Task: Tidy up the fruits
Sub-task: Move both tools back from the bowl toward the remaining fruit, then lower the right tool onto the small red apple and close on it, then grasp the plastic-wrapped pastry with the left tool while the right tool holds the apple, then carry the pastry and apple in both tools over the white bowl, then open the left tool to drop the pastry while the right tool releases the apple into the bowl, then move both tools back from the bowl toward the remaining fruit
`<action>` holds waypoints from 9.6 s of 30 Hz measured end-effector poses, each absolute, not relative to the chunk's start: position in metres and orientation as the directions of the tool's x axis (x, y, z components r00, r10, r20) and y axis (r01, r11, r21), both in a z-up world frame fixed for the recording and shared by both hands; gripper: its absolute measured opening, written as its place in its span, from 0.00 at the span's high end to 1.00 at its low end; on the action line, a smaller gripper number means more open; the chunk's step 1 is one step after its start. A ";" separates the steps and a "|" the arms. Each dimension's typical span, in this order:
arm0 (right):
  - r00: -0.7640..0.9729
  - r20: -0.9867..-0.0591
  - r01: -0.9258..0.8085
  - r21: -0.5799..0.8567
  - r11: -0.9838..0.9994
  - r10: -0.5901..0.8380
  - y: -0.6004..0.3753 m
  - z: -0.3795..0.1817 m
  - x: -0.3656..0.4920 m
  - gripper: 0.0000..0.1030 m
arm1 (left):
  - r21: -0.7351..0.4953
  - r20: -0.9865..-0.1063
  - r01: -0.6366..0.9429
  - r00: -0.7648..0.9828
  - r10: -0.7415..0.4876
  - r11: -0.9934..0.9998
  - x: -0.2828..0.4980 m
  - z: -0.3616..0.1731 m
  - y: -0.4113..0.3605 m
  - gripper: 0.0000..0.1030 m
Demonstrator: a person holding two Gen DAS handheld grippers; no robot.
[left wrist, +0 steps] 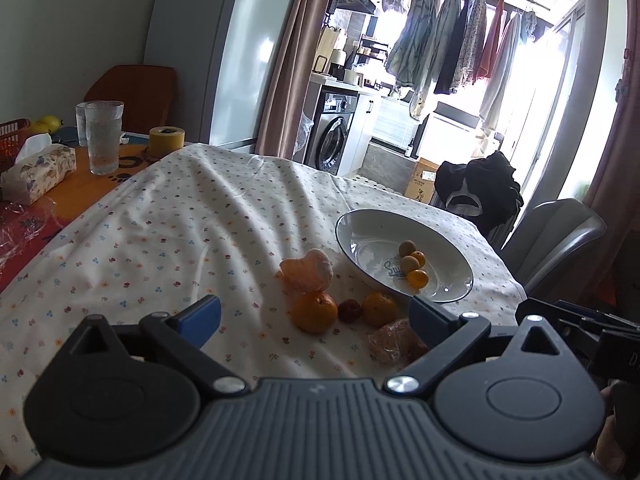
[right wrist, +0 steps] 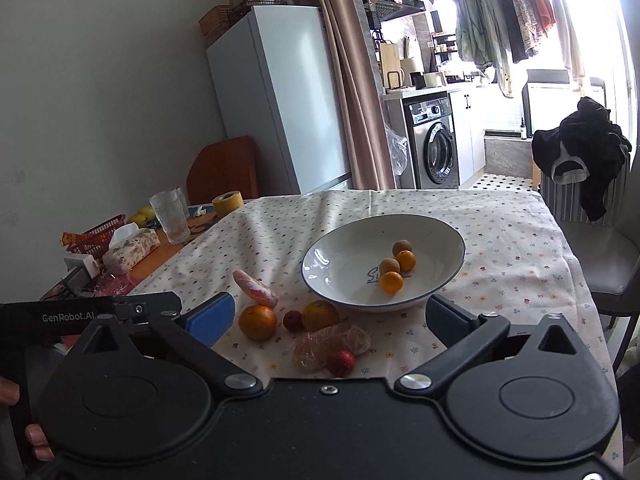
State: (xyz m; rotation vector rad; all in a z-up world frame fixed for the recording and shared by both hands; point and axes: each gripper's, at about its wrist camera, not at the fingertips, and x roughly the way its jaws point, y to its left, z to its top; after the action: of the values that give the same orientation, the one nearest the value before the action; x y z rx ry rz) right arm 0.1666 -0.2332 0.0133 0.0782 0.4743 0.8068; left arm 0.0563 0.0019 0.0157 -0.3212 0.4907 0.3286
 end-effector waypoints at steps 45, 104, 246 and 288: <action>0.503 -0.530 -0.684 0.240 0.689 0.683 -0.182 -0.058 0.197 0.52 | -0.285 -0.544 -0.315 0.831 0.118 0.905 0.079 -0.046 0.011 0.17; 0.542 -0.485 -0.610 0.335 0.718 0.686 -0.241 -0.060 0.220 0.75 | -0.150 -0.585 -0.086 0.811 -0.018 0.985 0.172 -0.075 -0.048 0.41; 0.601 -0.470 -0.651 0.182 0.737 0.647 -0.201 -0.029 0.294 0.80 | -0.340 -0.516 -0.282 0.853 0.073 0.897 0.233 -0.034 0.028 0.76; 0.608 -0.435 -0.669 0.171 0.723 0.665 -0.178 -0.018 0.229 0.31 | -0.368 -0.451 -0.342 0.879 0.156 0.865 0.115 -0.002 0.065 0.10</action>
State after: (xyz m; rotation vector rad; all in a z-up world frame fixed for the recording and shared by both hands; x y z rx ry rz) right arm 0.2291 -0.1784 -0.0184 -0.0094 0.4982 0.7708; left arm 0.1150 0.0653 -0.0021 -0.4570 0.4233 0.2694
